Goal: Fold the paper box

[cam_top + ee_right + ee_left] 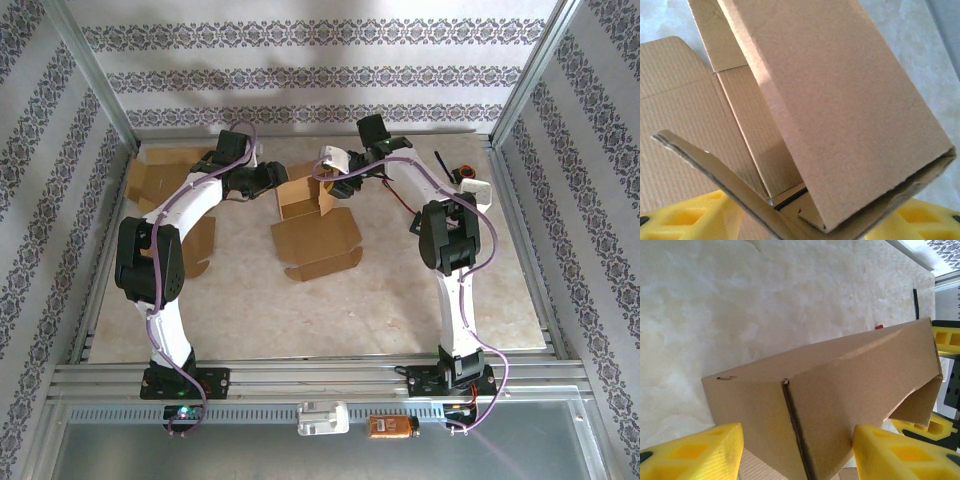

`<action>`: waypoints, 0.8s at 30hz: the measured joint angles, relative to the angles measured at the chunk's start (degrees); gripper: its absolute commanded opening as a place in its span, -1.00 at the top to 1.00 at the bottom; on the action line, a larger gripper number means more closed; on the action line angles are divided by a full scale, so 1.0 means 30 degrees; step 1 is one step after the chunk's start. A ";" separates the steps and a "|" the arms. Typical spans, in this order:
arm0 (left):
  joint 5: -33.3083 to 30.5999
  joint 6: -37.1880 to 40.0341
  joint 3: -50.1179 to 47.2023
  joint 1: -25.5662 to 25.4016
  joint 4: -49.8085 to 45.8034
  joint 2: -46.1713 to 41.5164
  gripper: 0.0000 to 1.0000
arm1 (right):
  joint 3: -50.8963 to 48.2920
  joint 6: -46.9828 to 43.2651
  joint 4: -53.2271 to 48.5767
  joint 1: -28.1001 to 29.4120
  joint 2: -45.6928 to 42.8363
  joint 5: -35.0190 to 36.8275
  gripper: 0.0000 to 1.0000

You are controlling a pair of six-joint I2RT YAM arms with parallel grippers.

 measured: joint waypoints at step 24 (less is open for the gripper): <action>0.0663 -0.0699 -0.1093 0.0022 0.1494 -0.0284 -0.43 | 0.1064 0.9675 0.1690 0.1639 0.0845 0.5180 0.52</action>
